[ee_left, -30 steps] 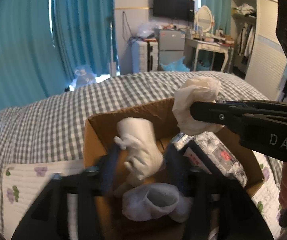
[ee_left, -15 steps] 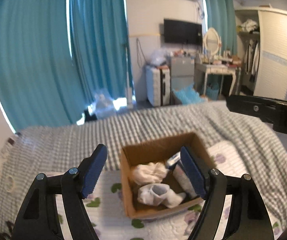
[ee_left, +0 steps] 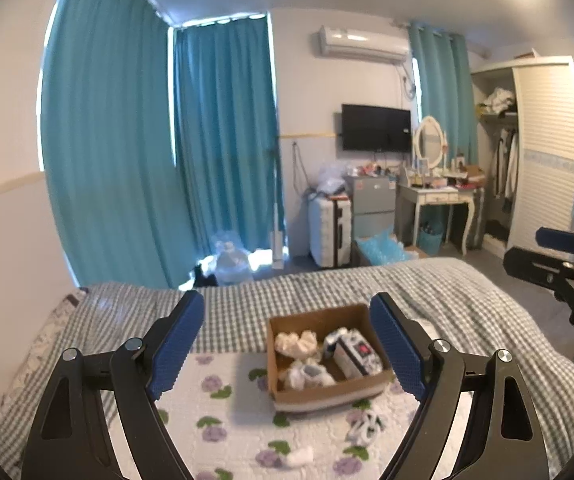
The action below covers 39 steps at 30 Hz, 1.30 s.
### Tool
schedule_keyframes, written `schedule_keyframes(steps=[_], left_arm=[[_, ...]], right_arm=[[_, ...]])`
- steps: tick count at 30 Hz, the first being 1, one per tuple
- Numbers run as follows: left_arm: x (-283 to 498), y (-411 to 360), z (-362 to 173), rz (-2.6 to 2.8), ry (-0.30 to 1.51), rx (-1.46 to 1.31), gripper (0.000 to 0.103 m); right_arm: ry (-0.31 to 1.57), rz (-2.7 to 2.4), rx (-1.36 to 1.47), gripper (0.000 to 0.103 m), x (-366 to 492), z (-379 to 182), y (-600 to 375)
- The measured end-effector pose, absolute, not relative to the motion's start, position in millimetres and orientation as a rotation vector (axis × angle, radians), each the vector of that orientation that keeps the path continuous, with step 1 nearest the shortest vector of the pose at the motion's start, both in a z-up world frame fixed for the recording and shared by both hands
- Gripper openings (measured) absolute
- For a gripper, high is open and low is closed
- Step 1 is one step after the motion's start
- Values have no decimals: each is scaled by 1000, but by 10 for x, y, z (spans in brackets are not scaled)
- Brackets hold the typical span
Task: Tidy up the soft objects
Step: 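Open both tools to drop the items into the box, then lift away, then grasp the white pipe-cleaner knot with the right tool while the left grasps the fluffy ball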
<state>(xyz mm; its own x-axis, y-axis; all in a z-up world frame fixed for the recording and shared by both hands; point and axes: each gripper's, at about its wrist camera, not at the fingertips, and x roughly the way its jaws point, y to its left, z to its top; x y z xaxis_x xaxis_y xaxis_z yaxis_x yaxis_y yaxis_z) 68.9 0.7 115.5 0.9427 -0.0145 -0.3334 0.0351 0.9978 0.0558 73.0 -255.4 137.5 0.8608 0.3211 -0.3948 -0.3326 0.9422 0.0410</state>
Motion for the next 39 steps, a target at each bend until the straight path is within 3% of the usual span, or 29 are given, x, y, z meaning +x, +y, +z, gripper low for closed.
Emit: schedule_keyframes(steps=[9, 28, 33, 39], left_arm=[[657, 104, 400, -23, 492, 29, 86], [1503, 19, -1627, -36, 877, 9, 86], [1582, -32, -1921, -65, 938, 11, 86], [1639, -16, -2161, -89, 976, 14, 86]], right_arm=[[524, 345, -87, 103, 558, 576, -2469], [885, 335, -30, 102, 1789, -1520, -2038], [960, 358, -23, 94, 1964, -1920, -1934], [1031, 365, 10, 73, 2099, -2176, -1957]])
